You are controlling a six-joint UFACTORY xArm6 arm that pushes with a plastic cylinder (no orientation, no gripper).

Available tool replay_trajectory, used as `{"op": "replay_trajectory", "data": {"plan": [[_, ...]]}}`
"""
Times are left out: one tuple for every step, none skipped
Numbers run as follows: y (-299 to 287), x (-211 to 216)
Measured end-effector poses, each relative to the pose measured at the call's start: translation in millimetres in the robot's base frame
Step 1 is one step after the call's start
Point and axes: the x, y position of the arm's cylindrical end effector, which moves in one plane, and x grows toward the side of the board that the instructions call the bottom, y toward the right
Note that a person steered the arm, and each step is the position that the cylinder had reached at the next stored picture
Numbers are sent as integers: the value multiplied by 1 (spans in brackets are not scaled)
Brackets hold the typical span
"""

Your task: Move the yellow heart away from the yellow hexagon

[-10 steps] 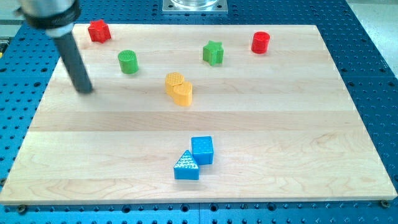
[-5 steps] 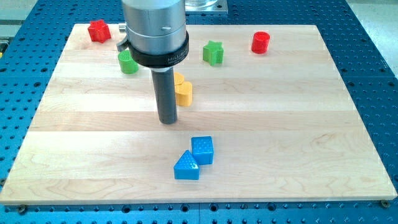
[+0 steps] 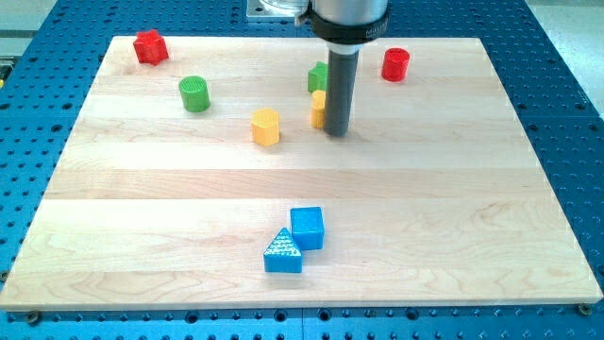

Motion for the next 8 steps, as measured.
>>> {"op": "replay_trajectory", "data": {"plan": [[-17, -20], [-54, -46], [-60, -77], [-64, -98], [-91, -73], [-106, -96], [-101, -109], [-123, -120]]}}
